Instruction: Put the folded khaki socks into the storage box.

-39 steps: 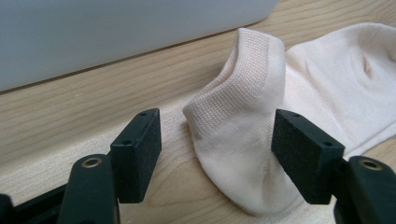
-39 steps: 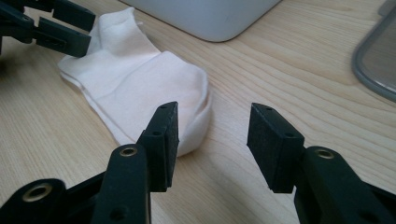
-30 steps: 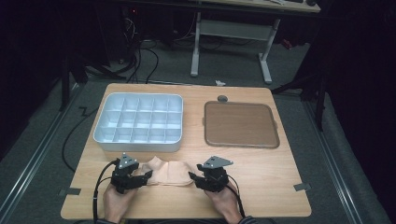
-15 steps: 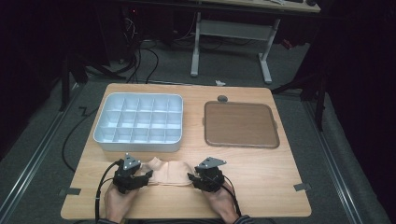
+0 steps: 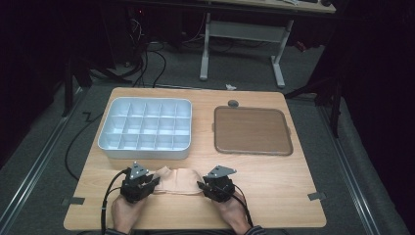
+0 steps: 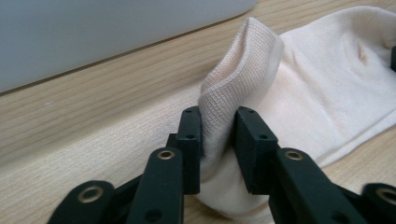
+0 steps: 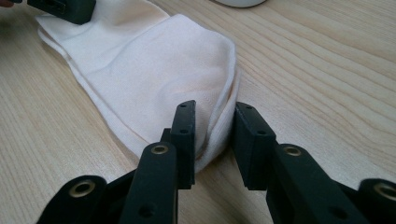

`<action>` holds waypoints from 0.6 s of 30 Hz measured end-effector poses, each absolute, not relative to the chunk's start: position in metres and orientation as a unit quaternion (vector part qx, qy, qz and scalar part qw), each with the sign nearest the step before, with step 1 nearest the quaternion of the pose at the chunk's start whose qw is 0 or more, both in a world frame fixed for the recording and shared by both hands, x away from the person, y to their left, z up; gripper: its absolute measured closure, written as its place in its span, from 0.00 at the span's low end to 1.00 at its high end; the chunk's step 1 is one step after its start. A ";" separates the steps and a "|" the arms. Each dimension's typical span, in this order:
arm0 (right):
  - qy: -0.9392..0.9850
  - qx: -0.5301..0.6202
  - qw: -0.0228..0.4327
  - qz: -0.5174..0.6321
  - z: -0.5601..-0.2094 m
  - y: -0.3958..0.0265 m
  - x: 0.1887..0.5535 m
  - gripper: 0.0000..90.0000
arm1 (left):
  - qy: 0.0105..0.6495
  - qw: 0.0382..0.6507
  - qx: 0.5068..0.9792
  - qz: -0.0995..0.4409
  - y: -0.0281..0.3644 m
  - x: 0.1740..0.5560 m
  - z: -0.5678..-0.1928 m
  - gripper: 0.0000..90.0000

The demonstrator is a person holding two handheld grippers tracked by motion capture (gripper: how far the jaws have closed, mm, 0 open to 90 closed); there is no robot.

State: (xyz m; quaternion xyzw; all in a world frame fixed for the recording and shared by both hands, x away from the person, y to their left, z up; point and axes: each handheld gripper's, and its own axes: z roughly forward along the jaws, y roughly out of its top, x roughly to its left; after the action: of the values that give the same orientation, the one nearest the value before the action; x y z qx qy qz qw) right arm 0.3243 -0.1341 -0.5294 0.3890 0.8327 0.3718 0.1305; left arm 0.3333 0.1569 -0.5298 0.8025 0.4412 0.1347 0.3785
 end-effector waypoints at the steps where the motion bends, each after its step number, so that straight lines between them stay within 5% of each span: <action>1: 0.833 0.389 0.130 0.371 -0.529 -0.134 0.324 0.80 | 0.441 0.380 0.802 0.133 0.157 0.333 -0.530 0.83; 18: 0.831 0.384 0.109 0.387 -0.531 -0.136 0.327 0.95 | 0.454 0.387 0.794 0.119 0.162 0.333 -0.529 0.89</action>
State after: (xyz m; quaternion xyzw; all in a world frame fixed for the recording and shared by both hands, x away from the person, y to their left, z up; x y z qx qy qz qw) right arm 0.3272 -0.1355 -0.5306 0.3845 0.8308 0.3872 0.1092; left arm 0.3328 0.1616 -0.5293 0.7937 0.4539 0.1188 0.3872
